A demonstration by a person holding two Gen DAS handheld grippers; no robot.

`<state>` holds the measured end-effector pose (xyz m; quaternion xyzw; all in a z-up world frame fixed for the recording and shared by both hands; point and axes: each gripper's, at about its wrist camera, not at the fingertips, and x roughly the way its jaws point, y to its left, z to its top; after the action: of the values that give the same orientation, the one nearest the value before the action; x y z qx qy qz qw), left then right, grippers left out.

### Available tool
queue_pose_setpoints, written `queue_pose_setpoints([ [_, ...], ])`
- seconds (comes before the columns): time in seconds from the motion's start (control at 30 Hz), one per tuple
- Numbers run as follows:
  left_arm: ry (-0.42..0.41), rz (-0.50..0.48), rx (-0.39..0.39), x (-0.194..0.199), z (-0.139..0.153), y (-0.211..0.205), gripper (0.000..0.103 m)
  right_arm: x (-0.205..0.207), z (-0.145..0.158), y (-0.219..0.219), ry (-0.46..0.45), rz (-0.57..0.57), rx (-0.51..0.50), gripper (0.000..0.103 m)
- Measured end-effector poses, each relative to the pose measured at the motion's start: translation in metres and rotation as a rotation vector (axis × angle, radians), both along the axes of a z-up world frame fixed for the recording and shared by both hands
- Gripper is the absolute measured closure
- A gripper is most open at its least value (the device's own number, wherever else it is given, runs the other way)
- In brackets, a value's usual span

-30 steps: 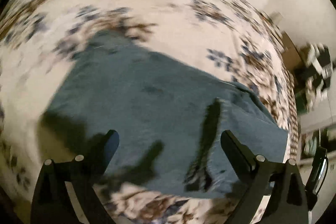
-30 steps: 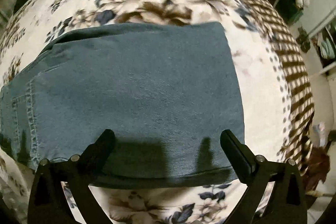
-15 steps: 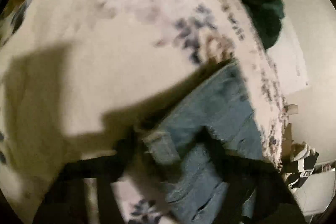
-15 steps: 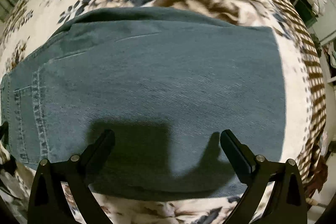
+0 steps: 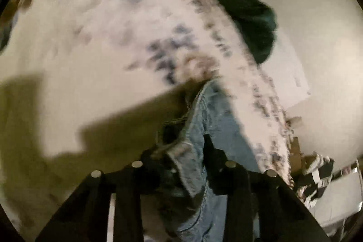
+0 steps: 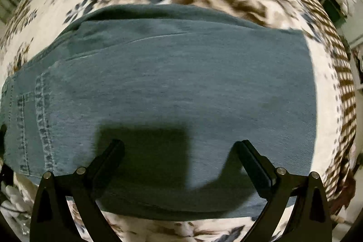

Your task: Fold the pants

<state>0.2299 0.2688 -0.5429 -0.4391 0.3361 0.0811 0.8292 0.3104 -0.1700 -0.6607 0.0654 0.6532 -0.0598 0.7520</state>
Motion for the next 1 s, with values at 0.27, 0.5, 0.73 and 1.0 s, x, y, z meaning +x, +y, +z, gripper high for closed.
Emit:
queue_pose_setpoints([
  [0.27, -0.251, -0.232, 0.144, 0.005, 0.137, -0.088, 0.081, -0.034, 0.029, -0.085, -0.068, -0.154, 0.084, 0.001],
  [0.5, -0.336, -0.502, 0.191, 0.016, 0.171, -0.235, 0.082, -0.068, 0.053, -0.176, -0.107, -0.236, 0.098, 0.001],
  [0.73, -0.233, -0.831, 0.242, 0.015, 0.105, -0.401, 0.082, -0.104, 0.058, -0.282, -0.102, -0.341, 0.050, 0.001],
  [1.0, -0.065, -1.006, 0.300, -0.002, 0.057, -0.483, 0.081, -0.112, 0.047, -0.336, -0.067, -0.425, 0.043, 0.001],
])
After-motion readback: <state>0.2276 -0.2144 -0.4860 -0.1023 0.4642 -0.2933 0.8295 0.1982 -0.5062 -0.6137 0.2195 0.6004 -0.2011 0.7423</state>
